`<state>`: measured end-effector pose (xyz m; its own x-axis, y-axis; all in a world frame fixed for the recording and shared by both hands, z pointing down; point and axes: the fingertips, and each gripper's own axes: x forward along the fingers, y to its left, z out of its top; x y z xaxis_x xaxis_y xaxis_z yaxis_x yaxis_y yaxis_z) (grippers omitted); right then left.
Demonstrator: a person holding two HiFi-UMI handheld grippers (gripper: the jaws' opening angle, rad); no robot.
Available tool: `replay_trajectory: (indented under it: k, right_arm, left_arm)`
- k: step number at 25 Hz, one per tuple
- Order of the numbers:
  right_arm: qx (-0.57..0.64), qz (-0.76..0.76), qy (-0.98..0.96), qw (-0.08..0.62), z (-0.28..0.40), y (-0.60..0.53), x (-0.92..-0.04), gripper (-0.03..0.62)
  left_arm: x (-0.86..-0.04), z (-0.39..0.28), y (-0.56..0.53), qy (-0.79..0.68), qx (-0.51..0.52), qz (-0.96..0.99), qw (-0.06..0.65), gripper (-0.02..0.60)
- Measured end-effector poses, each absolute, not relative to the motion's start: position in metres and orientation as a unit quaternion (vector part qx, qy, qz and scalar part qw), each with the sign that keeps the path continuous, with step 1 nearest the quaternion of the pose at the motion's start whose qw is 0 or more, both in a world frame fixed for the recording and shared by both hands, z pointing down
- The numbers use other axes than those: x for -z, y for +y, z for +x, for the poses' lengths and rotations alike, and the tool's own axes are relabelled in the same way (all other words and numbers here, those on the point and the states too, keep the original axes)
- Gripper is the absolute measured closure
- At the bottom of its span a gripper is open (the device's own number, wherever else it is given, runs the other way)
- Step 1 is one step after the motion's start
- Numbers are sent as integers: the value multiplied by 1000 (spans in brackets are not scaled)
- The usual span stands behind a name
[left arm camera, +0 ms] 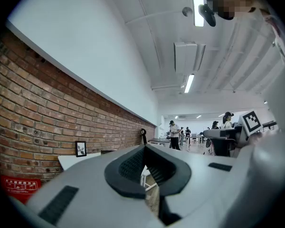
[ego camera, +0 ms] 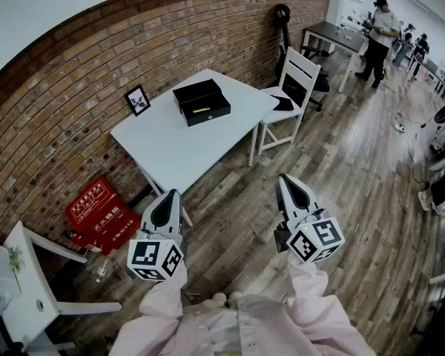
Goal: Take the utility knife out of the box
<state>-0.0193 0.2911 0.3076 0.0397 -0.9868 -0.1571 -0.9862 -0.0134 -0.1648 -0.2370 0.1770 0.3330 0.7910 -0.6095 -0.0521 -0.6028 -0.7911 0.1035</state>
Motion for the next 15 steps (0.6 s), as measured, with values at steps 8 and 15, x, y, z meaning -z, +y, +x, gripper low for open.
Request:
replay_trajectory:
  k: [8, 15]
  right_arm:
    - [26, -707, 700, 100, -7, 290, -318, 591]
    - [28, -702, 707, 79, 2, 295, -329, 591]
  left_arm:
    - [-330, -226, 182, -324, 42, 944, 45, 589]
    - [-338, -209, 195, -323, 33, 945, 46, 589]
